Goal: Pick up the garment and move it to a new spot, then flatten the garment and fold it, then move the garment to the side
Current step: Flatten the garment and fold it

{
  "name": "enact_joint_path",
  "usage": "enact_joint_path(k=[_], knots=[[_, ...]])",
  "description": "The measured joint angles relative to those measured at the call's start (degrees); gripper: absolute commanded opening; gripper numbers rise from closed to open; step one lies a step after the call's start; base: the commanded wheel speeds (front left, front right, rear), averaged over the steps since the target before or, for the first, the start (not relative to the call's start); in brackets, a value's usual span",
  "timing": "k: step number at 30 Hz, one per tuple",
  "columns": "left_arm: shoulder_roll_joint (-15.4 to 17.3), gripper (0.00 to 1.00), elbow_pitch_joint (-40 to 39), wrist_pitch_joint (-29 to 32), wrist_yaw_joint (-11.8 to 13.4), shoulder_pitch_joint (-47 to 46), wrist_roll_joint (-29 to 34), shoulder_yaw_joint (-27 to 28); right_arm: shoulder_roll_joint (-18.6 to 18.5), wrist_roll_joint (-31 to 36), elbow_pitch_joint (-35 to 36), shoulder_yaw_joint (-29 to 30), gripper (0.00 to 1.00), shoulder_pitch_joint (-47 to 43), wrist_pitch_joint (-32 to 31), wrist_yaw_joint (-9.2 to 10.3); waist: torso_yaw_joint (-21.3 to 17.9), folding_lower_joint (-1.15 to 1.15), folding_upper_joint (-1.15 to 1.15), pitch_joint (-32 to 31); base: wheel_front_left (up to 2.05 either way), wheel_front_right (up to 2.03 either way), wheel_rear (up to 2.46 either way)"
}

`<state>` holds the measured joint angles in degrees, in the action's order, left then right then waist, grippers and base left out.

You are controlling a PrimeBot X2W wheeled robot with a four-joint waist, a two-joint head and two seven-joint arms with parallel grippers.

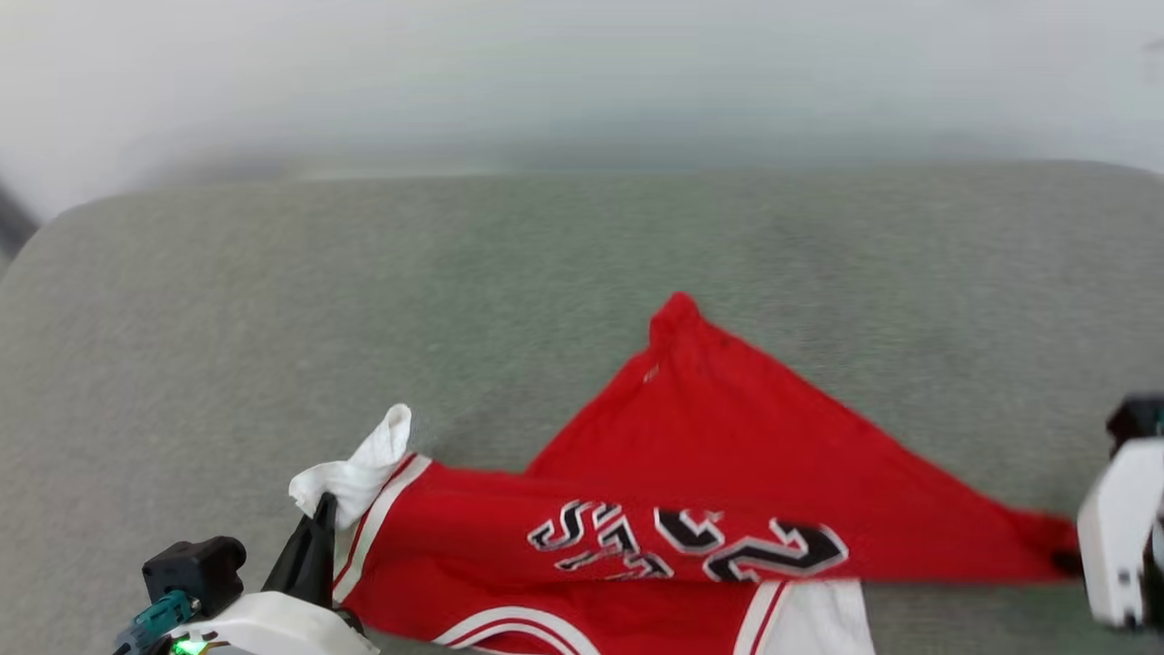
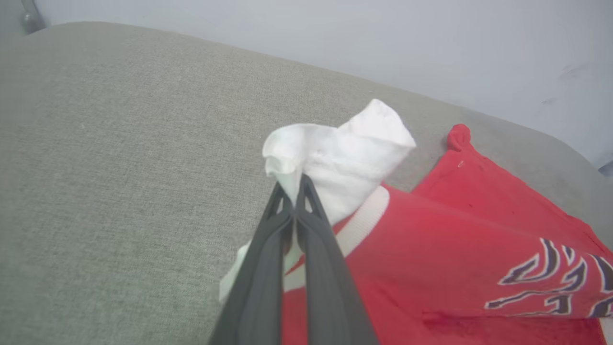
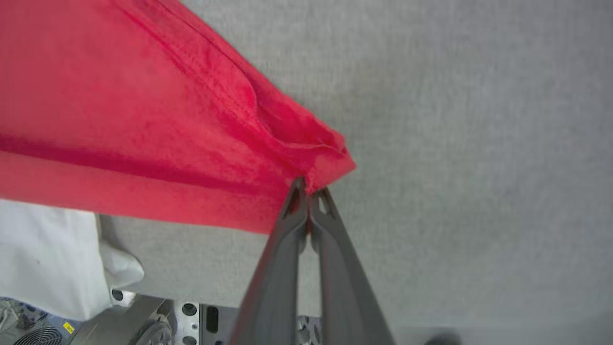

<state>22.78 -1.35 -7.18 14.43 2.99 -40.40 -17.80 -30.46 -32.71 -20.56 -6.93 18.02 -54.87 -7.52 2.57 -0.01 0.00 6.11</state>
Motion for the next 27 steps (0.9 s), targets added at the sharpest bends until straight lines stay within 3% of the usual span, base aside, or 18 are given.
enact_joint_path(k=[3, 7, 8, 9, 12, 13, 14, 22, 27], knots=[[0.4, 0.00, -0.7, 0.5, 0.6, 1.0, -0.2, 0.4, 1.7, 1.1, 6.0, 4.5, 0.00, -10.5, -2.4, 0.00, -3.0, 0.00, 0.00, -1.2, 0.00, 0.00, 0.00], [1.0, 0.00, -1.3, 1.0, 1.3, 1.9, -0.6, 1.0, 7.7, 2.4, 12.0, 8.3, 0.00, -22.2, -5.2, 0.01, -6.3, 0.00, 0.00, -2.3, 0.00, 0.00, 0.00], [1.1, 0.00, -1.5, 1.1, 1.4, 2.1, -0.6, 1.0, 9.2, 2.6, 13.1, 9.4, 0.36, -23.9, -5.2, 0.01, -7.0, -0.01, 0.00, -2.5, 0.00, 0.00, 0.00], [1.1, 0.00, -1.7, 1.3, 1.5, 2.1, -0.7, 1.0, 10.2, 3.4, 14.2, 10.2, 1.00, -25.2, -4.8, 0.01, -7.6, 0.00, 0.00, -2.5, 0.00, 0.00, 0.00], [1.3, 0.00, -2.4, 1.6, 1.7, 2.1, -0.6, 0.8, 13.4, 4.0, 17.8, 12.1, 1.00, -26.2, -0.3, 0.02, -8.7, -0.01, 0.00, -2.2, 0.00, 0.00, 0.00], [1.6, 0.00, -2.7, 2.2, 1.8, 1.9, -0.5, 0.4, 14.2, 5.7, 20.7, 12.3, 1.00, -24.8, 8.1, 0.02, -8.9, 0.00, 0.00, -1.5, 0.00, 0.00, 0.00], [1.6, 0.00, -2.8, 2.5, 1.8, 1.6, -0.6, 0.4, 14.4, 5.9, 21.3, 12.6, 1.00, -24.3, 12.1, 0.01, -8.8, 0.00, 0.00, -1.3, 0.00, 0.00, 0.00], [1.7, 0.00, -3.2, 2.6, 1.8, -0.5, -0.1, -0.1, 15.9, 6.5, 18.8, 11.4, 1.00, -14.2, 39.9, 0.03, -7.4, 0.00, 0.00, 0.4, 0.00, 0.00, 0.00], [1.5, 0.00, -3.5, 2.5, 1.2, -3.5, 0.4, -0.7, 14.9, 3.9, 13.8, 6.8, 1.00, -5.5, 42.8, 0.02, -6.2, 0.01, 0.00, 2.5, 0.00, 0.00, 0.00]])
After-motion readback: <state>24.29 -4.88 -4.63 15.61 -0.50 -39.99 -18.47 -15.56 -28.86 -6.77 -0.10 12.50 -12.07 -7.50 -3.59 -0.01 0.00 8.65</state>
